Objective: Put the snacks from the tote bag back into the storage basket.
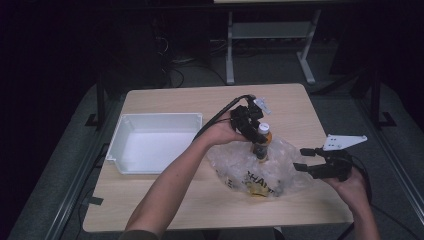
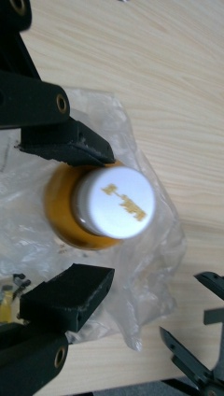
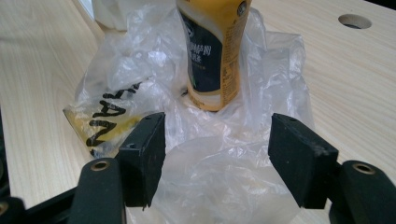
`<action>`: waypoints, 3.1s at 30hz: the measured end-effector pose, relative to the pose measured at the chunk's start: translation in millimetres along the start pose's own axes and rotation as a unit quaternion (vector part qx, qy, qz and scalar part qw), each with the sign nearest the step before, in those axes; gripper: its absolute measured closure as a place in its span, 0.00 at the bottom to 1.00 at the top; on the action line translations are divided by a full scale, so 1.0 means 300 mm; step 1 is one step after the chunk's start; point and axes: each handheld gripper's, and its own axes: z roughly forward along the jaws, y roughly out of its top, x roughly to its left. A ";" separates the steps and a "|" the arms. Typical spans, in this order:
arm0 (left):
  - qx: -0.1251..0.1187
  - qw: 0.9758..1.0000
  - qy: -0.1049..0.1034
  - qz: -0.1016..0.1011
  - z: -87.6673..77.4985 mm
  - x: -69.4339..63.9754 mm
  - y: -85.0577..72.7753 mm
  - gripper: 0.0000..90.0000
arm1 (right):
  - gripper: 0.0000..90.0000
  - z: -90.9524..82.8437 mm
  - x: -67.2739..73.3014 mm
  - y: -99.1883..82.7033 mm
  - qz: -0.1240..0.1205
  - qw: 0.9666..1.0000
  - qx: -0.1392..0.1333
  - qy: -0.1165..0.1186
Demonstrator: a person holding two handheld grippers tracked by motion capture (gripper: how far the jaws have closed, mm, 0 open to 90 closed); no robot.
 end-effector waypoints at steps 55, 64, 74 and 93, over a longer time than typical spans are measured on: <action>0.016 1.000 -0.015 0.007 -0.012 0.034 0.037 0.65 | 0.41 0.009 0.012 0.004 -0.014 1.000 0.000 -0.004; 0.026 1.000 -0.012 0.007 -0.013 0.031 0.044 0.65 | 0.42 0.003 0.010 0.004 -0.014 1.000 -0.004 -0.005; 0.023 1.000 -0.014 0.009 -0.012 0.035 0.044 0.66 | 0.42 -0.001 0.013 0.006 -0.014 1.000 -0.007 -0.008; 0.033 0.999 -0.010 0.003 -0.012 0.033 0.053 0.66 | 0.41 -0.001 0.008 0.002 -0.008 1.000 -0.015 -0.009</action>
